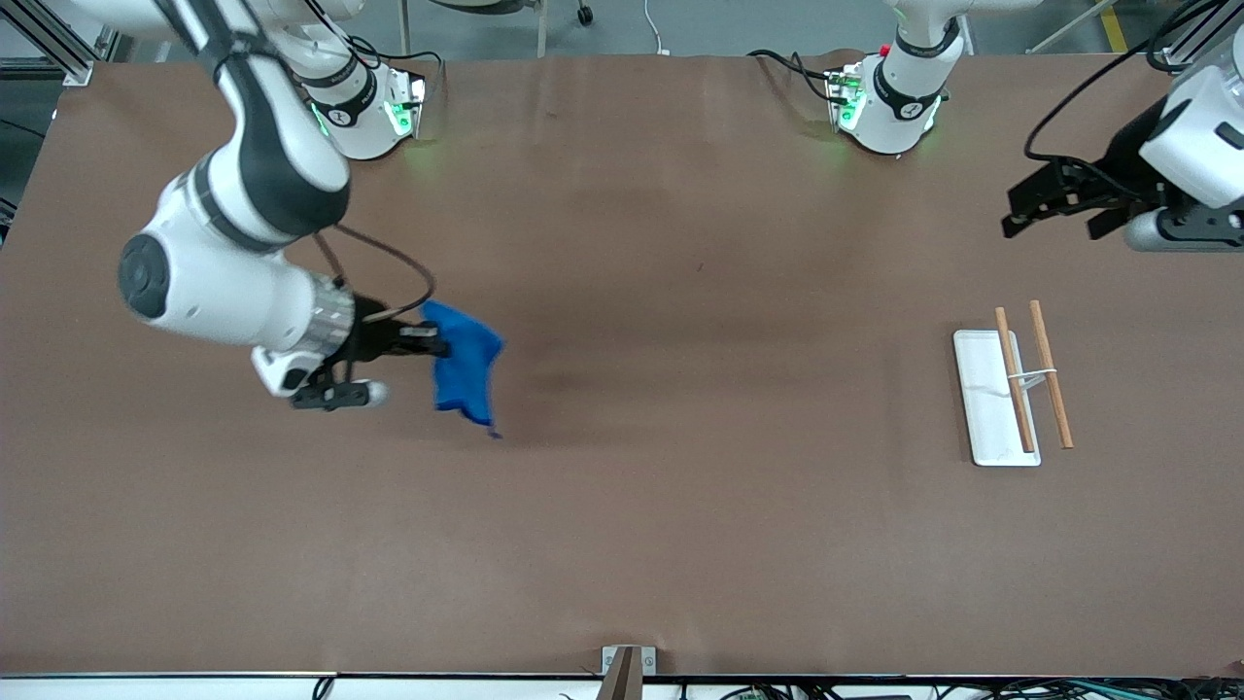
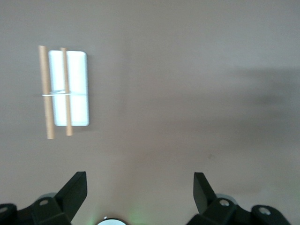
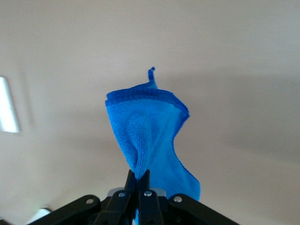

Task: Right arm passes towel to left arm to hang
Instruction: 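Lift the towel with the right gripper toward the table middle, then hold the towel up while the left gripper reaches toward it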

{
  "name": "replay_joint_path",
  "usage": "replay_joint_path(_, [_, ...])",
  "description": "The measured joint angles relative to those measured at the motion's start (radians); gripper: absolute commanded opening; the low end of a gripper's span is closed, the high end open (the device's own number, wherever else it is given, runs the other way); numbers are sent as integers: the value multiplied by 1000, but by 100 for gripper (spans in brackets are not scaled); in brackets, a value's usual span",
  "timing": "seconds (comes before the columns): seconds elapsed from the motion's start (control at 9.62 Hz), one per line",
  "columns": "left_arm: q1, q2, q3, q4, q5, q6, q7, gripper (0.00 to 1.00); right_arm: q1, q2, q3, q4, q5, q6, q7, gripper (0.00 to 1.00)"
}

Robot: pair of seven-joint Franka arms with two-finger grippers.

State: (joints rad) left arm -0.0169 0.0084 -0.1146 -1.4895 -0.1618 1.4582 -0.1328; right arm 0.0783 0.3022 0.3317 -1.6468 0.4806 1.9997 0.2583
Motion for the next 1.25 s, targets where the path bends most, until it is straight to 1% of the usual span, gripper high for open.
replay_joint_path(0.1, [0, 0, -1, -15, -48, -1, 23, 100, 47, 1, 4, 9, 96, 50, 8, 0])
replay_joint_path(0.31, [1, 1, 0, -59, -169, -3, 132, 100, 136, 12, 15, 9, 275, 169, 7, 0])
replay_joint_path(0.52, [5, 4, 5, -132, -323, -8, 212, 100, 169, 30, 80, 14, 423, 243, -6, 0])
replay_joint_path(0.73, [7, 9, 9, -243, -475, -10, 283, 100, 171, 33, 131, 38, 556, 248, -19, 0])
replay_joint_path(0.83, [10, 11, 12, -300, -539, -9, 321, 100, 171, 33, 145, 50, 621, 248, -34, 0])
replay_joint_path(1.04, [28, 14, 16, -435, -724, 1, 408, 100, 173, 34, 163, 63, 744, 246, -78, 0])
replay_joint_path(1.14, [32, 14, 17, -502, -810, 25, 451, 100, 174, 35, 173, 65, 790, 247, -98, 0])
replay_joint_path(1.25, [33, 14, 17, -553, -888, 52, 485, 99, 175, 35, 181, 66, 807, 259, -112, 0])
